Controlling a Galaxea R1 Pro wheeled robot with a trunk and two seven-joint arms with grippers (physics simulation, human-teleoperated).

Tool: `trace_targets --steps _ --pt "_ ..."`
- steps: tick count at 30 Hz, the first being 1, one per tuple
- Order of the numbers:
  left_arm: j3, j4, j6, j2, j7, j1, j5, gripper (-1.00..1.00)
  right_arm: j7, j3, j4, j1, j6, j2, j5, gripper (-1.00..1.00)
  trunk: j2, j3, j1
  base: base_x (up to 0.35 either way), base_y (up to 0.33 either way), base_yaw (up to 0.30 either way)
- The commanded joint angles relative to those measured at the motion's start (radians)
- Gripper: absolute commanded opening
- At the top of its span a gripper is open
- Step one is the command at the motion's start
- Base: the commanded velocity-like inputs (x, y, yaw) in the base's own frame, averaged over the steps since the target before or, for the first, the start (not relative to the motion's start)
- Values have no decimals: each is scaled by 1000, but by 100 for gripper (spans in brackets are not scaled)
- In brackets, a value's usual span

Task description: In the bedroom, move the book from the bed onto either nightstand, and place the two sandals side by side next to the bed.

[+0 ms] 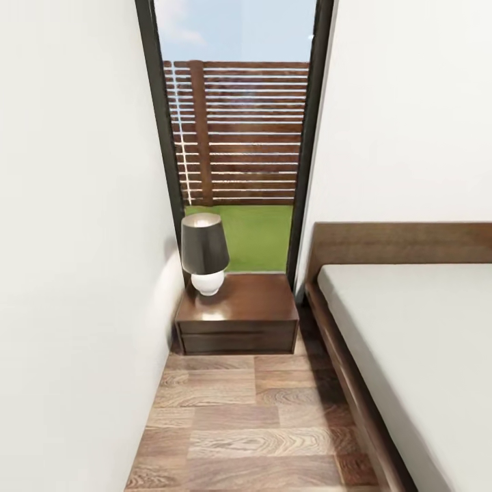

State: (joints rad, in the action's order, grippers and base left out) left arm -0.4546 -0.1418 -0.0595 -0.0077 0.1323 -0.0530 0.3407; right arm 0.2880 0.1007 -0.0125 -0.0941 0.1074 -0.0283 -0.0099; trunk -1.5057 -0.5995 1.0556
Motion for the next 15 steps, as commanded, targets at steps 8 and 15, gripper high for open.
trace_targets --steps 8,15 --pt "-9 1 -4 0 4 -1 9 100 3 8 -1 -1 5 -1 -1 100 0 -1 0 133 18 0" --pt "-9 1 -4 0 4 -1 9 100 3 8 -1 -1 5 -1 -1 100 0 -1 0 83 5 0"
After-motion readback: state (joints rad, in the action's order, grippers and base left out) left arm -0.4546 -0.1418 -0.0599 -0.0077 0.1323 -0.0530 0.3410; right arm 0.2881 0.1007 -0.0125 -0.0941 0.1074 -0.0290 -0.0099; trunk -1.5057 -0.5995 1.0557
